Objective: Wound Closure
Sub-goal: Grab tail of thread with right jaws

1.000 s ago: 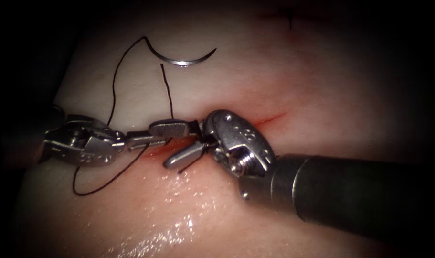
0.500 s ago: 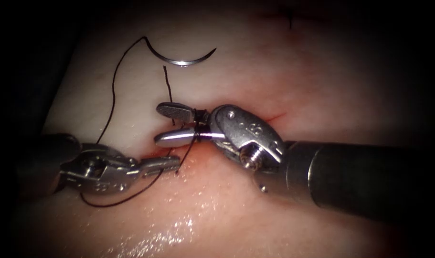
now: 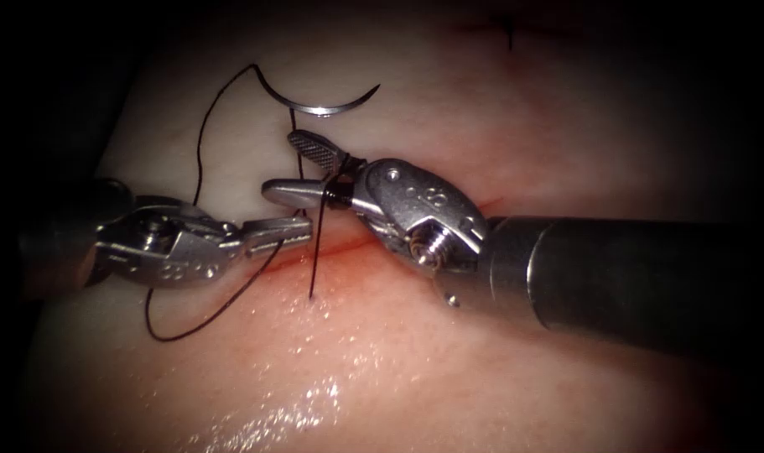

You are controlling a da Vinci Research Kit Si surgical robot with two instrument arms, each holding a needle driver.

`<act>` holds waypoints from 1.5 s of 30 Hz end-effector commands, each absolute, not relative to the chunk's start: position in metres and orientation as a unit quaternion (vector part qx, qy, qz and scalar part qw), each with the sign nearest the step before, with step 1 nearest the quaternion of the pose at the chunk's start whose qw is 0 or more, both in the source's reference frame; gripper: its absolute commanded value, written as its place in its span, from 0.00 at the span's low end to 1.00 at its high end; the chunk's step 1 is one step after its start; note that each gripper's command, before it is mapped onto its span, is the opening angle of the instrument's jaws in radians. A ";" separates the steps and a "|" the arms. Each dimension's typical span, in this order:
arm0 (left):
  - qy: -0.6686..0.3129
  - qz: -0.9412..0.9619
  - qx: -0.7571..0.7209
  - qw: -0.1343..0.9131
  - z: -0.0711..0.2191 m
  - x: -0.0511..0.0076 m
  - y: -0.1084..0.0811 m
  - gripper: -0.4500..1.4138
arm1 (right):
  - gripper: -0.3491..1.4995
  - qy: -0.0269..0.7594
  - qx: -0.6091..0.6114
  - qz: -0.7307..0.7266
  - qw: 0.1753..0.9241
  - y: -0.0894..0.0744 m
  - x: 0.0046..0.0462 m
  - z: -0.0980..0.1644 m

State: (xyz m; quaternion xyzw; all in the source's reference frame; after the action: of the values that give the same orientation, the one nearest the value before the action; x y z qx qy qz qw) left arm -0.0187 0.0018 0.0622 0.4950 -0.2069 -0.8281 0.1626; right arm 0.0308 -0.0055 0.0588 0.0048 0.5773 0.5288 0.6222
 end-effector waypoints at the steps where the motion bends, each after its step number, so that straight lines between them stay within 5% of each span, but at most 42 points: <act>1: -0.206 -0.828 0.496 0.163 0.063 -0.0193 0.002 0.00 | 0.69 0.573 0.001 0.534 0.622 -0.005 0.0314 0.059; 23: -0.204 -0.829 0.495 0.161 0.063 -0.0198 0.003 0.00 | 0.72 0.544 0.001 0.578 0.609 -0.006 0.0302 0.058; 34: -0.205 -0.831 0.493 0.158 0.063 -0.0207 0.004 0.00 | 0.65 0.521 0.009 0.618 0.588 -0.006 0.0290 0.057; 45: -0.206 -0.831 0.493 0.158 0.063 -0.0212 0.004 0.00 | 0.73 0.506 0.017 0.637 0.581 -0.007 0.0276 0.056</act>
State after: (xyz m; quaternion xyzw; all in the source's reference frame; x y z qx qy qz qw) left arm -0.0208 0.0036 0.0620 0.4921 -0.2048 -0.8313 0.1577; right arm 0.0267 -0.0071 0.0560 0.0170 0.5043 0.6389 0.5807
